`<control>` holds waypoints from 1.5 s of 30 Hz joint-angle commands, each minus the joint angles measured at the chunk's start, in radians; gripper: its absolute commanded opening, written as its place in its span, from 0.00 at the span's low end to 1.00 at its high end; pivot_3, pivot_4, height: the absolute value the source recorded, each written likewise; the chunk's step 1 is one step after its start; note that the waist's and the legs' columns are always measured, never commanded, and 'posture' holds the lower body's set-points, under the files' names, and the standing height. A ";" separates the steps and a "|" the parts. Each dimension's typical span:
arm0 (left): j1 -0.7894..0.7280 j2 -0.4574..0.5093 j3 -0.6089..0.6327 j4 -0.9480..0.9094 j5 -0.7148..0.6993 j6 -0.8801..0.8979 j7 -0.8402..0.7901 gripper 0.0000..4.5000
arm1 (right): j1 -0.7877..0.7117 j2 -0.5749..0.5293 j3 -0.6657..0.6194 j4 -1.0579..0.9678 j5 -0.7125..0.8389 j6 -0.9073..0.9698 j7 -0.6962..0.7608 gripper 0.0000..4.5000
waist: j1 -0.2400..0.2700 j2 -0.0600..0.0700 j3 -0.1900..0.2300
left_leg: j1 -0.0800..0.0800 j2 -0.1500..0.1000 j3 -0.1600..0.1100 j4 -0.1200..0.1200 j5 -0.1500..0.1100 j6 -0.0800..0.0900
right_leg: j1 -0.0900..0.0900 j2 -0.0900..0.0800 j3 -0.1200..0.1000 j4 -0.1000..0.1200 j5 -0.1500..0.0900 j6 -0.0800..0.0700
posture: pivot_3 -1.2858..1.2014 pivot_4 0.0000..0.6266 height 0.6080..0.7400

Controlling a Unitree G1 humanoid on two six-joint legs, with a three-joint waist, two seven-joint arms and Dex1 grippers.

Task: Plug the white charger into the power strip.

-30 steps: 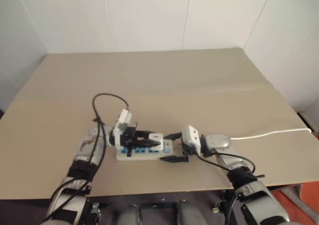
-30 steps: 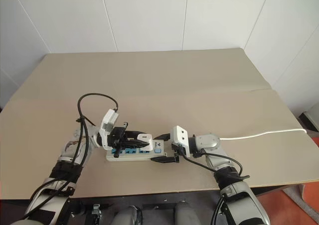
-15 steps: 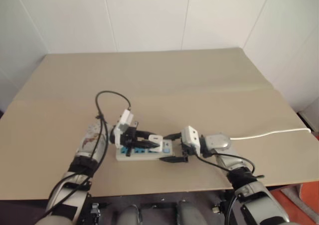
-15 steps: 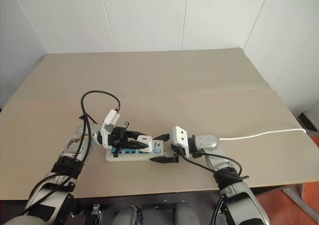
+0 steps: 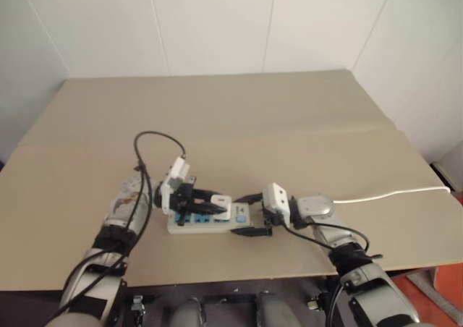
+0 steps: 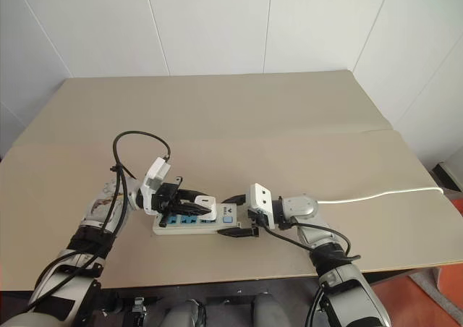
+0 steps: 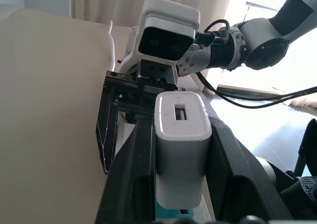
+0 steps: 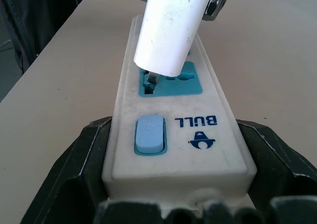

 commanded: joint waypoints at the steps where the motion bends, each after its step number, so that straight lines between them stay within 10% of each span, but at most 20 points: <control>1: 0.024 0.034 -0.021 -0.022 0.010 0.011 -0.004 0.22 | 0.007 0.002 0.030 0.023 -0.047 0.001 -0.011 0.76 | -0.001 0.000 0.000 | 0.000 0.001 0.000 0.000 0.000 0.000 | 0.000 0.001 0.000 0.000 0.000 0.000 | 0.52 0.24 1.00; 45: 0.154 0.046 0.002 0.219 0.109 -0.403 0.079 0.22 | 0.011 -0.018 0.032 0.017 -0.029 -0.010 -0.018 0.76 | 0.003 0.003 -0.016 | 0.011 0.012 0.006 -0.005 0.000 0.000 | 0.008 0.012 0.001 -0.006 0.000 0.001 | 0.52 0.24 1.00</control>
